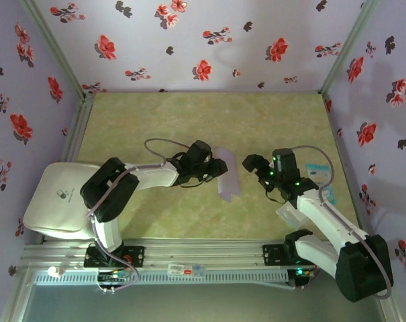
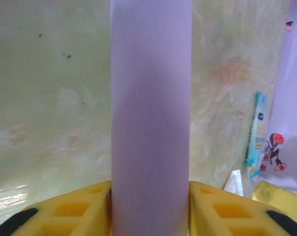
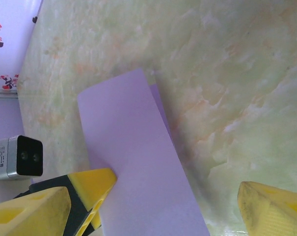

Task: Fold a paper plane with a square sheet of paper (pick it up from the middle)
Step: First fold the square sheet of paper in half at the center of the table.

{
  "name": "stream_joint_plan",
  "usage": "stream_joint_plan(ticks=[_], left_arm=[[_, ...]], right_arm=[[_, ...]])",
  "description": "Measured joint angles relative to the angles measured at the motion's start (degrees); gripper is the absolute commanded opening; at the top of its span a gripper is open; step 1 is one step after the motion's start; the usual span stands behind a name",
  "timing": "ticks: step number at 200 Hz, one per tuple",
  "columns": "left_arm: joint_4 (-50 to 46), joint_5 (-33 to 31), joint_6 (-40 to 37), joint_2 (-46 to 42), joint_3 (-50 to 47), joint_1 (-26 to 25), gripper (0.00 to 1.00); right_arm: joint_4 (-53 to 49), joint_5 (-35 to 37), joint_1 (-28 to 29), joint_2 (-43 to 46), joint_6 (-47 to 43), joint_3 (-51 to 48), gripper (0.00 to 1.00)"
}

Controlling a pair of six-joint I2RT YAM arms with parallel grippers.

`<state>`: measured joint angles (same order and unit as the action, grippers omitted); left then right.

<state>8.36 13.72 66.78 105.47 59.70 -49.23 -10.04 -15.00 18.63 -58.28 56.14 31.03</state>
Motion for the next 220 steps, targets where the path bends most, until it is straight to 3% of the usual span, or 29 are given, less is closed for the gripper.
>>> stream_joint_plan(ticks=[43,133,220], left_arm=[[-3.5,-0.8,-0.1,0.8,0.0,0.0,0.45],[-17.1,-5.5,-5.3,1.3,4.4,0.0,0.62],[-22.0,-7.8,-8.3,1.2,5.0,0.0,0.59]], right_arm=[[0.5,-1.6,0.0,-2.1,0.0,0.0,0.89],[1.3,-2.0,0.0,-4.0,0.9,0.0,0.89],[1.6,-3.5,0.0,-6.3,1.1,0.5,0.89]])
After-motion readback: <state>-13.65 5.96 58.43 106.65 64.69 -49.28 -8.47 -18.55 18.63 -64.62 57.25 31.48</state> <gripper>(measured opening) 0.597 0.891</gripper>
